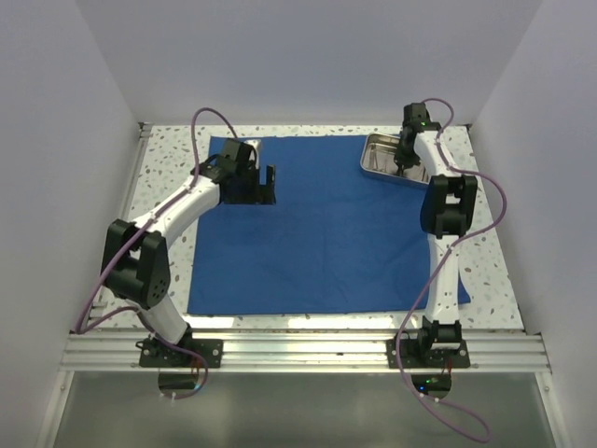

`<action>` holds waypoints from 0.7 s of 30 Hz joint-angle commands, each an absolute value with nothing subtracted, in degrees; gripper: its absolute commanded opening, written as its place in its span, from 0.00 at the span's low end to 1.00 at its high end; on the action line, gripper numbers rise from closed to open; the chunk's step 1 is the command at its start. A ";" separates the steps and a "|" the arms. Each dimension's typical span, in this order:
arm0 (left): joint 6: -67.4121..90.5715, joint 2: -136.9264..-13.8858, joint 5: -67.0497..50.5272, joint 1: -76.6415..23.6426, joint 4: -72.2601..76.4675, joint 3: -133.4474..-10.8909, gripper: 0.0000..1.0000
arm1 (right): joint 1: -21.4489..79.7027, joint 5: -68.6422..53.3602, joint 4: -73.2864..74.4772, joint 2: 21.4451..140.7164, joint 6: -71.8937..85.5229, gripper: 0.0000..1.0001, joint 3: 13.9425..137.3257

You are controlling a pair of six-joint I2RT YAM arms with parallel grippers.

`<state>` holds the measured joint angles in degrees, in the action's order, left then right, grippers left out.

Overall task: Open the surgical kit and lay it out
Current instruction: Pick up the medical item from the container.

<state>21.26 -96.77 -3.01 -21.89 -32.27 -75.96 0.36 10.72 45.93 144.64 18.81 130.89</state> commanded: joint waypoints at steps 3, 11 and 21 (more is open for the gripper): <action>20.92 -98.35 -3.60 -22.06 -31.91 -78.84 0.97 | 0.26 9.84 45.70 145.20 19.07 0.00 126.39; 20.83 -100.37 -4.83 -22.06 -31.11 -80.33 0.97 | 0.26 10.19 47.90 142.65 19.69 0.00 127.26; 20.83 -98.70 -5.36 -22.06 -29.97 -76.56 0.96 | 0.26 11.16 48.60 139.92 19.86 0.15 127.53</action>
